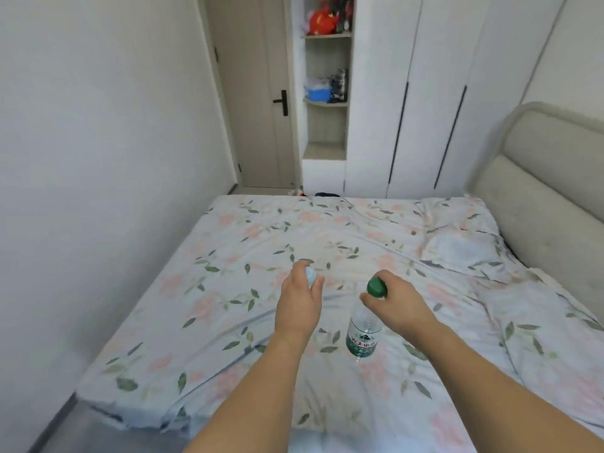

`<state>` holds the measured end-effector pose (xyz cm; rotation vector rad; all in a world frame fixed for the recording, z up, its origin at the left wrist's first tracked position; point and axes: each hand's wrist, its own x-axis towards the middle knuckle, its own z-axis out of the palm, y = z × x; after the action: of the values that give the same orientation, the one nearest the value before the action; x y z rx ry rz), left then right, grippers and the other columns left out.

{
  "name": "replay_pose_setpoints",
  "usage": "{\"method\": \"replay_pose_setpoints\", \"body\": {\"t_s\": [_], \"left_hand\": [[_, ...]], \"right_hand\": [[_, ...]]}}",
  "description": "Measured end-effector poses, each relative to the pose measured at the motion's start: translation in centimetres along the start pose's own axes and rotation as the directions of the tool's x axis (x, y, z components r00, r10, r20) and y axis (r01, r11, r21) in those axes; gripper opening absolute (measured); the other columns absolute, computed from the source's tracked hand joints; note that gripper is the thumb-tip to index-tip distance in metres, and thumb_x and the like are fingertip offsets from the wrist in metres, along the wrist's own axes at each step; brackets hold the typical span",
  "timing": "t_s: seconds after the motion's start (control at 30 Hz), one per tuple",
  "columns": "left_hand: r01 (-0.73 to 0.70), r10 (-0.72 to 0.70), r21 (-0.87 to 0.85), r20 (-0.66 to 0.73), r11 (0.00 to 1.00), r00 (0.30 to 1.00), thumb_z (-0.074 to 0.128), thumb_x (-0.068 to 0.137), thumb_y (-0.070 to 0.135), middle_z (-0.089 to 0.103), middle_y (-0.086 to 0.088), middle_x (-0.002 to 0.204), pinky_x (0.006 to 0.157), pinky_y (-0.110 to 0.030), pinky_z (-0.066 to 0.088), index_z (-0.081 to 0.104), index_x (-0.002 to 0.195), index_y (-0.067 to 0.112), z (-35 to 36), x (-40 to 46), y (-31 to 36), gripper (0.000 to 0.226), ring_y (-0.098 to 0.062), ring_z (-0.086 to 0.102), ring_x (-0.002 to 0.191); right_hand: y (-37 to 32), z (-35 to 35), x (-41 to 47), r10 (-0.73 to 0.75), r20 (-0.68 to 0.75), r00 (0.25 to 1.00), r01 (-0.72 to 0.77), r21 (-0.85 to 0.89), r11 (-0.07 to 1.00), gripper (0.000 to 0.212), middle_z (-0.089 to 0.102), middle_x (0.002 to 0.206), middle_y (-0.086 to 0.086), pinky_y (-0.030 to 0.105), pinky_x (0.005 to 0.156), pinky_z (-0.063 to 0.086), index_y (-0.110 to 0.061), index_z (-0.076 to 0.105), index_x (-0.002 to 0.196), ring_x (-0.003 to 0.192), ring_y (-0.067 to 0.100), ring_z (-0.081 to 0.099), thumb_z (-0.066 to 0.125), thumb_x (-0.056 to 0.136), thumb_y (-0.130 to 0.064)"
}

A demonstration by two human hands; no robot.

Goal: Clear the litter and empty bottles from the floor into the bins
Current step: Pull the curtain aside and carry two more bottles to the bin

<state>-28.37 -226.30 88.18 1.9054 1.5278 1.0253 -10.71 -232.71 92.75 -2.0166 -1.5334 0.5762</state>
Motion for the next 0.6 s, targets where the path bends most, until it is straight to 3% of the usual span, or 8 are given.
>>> {"method": "replay_pose_setpoints", "body": {"t_s": [0.27,0.43,0.6], "left_hand": [[0.223,-0.19,0.087,-0.287,0.971,0.939,0.048,0.099,0.039,0.055,-0.003,0.112,0.075,-0.031,0.041,0.038,0.126,0.026,-21.2,4.1,-14.2,0.032,-0.022,0.052,0.098],[0.358,-0.273,0.095,-0.477,0.929,0.835,0.051,0.098,0.035,0.058,-0.004,0.11,0.074,-0.032,0.044,0.041,0.125,0.019,-31.2,0.7,-21.5,0.032,-0.024,0.055,0.093],[0.525,-0.384,0.066,-0.604,0.849,0.698,0.048,0.099,0.038,0.058,-0.003,0.109,0.073,-0.029,0.043,0.04,0.124,0.022,-38.4,-4.0,-26.8,0.031,-0.021,0.056,0.092]], "right_hand": [[-21.5,14.8,4.3,-0.382,0.149,0.912,0.372,0.09,0.924,0.018,0.057,0.089,-0.005,0.031,0.065,0.044,-0.023,0.053,0.093,0.078,0.015,0.054,0.063,0.083,-0.033],[-30.9,23.5,3.3,-0.528,0.271,0.805,0.513,0.13,0.849,0.018,0.056,0.088,-0.005,0.03,0.064,0.044,-0.022,0.053,0.092,0.078,0.016,0.054,0.061,0.082,-0.034],[-38.8,30.4,1.7,-0.64,0.372,0.672,0.615,0.2,0.763,0.015,0.056,0.081,-0.006,0.027,0.056,0.042,-0.024,0.052,0.087,0.073,0.017,0.054,0.061,0.081,-0.034]]}}
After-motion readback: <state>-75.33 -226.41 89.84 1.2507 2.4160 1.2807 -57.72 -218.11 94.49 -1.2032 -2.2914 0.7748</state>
